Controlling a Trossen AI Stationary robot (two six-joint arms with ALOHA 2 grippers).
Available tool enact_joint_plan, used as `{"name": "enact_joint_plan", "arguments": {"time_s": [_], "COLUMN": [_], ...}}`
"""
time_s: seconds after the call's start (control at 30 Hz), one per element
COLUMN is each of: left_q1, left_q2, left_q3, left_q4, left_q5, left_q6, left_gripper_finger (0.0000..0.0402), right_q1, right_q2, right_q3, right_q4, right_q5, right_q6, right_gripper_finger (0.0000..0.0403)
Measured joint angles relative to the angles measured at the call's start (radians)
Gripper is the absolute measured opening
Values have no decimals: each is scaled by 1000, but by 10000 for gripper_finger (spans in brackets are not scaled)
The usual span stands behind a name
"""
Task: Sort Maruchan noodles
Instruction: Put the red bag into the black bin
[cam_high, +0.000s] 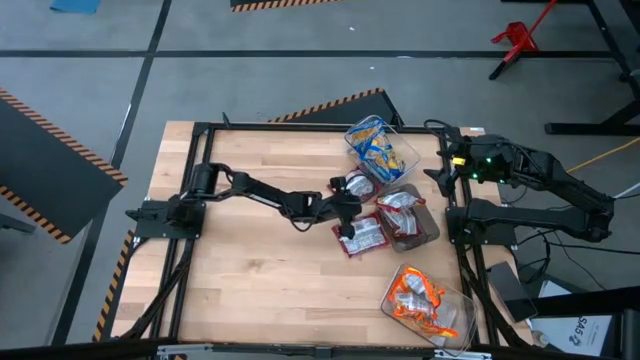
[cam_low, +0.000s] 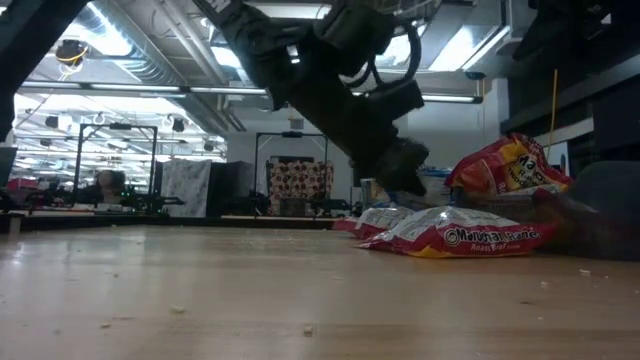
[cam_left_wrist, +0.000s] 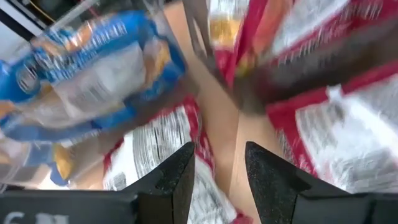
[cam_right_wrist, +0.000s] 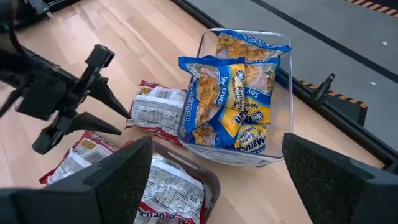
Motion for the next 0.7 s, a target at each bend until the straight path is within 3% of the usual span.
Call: {"name": "enact_joint_plan", "arguments": {"time_s": [0.7], "left_q1": [49], "left_q2": [7], "left_q3": [-1], "left_q4": [-68], "left_q5": [51], "left_q6": [-82], "left_gripper_finger": [135], "right_q1": [0], "right_q2": [0], "right_q3": [0], "right_q4": [-2], "right_q5": [7], "right_q6": [-3], "right_gripper_finger": [344]}}
